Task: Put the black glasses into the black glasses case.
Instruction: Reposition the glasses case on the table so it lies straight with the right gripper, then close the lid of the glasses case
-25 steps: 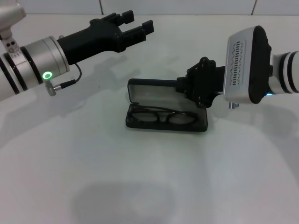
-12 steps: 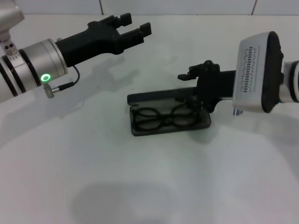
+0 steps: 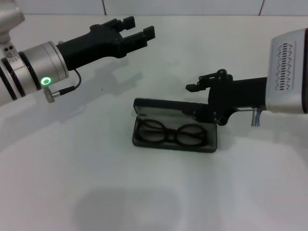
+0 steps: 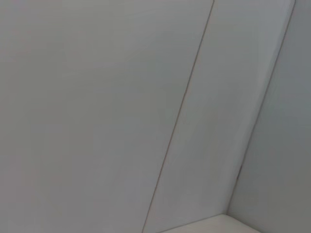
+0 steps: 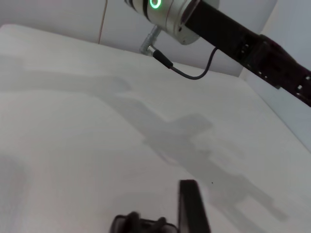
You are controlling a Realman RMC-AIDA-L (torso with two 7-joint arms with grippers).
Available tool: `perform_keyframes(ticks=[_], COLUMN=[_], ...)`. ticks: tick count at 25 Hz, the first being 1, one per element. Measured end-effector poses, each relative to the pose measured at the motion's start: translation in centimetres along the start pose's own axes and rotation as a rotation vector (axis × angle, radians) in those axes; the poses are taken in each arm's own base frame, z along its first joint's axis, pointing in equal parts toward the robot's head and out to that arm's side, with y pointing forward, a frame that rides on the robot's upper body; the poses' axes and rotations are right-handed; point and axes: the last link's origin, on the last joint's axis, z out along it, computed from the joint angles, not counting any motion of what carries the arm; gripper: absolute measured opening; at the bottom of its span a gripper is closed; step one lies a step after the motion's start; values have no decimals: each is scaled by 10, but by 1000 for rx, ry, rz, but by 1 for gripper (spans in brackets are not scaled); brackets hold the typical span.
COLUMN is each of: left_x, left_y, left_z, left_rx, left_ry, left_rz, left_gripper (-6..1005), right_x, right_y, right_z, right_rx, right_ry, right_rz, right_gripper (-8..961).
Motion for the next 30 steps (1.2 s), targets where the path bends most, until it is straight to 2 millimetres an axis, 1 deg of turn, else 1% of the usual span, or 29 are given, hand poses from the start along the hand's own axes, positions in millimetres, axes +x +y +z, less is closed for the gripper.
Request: perform_keyframes(ticks=[3,6,9,13,17,19,23,26,28,30], left_x=[-1,-1,-3,-5,-6,-6,-4,-3,-3,-3], left_y=[0,0,0,-1,-1,-2,-1,-1,-1,0], left_z=[-1,-1,0,-1,-3,-3,-1,0,1,1], left_rx=[2,1,-1,1,3,3,-3,-5,-5,-6], left_ry=[-1,-2,-7,-15,-19,-19,-18,-17,-17,-16], left_rz=[-3,-4,-8,-13,-15,-15,-10,-8,-8,-7], left_gripper=[760,760,760,760,760,760,760,760,760,760], right_x=[2,-1,-4,0,4,2,-9,-14,-13,-7], right_y=[1,8,10,8,14,19,27,23,19,13], right_z=[-1,-2,-9,-19,-20,-19,-10,3,10,17], right_rx=[0,-44,-85,-91,-129,-178,-316,-378,-380,-357], right_ry=[0,-26,-67,-92,-104,-113,-134,-104,-70,-30], right_rz=[9,23,48,94,116,116,111,128,150,177], right_gripper=[488,487,487,486,485,485,485,484,485,485])
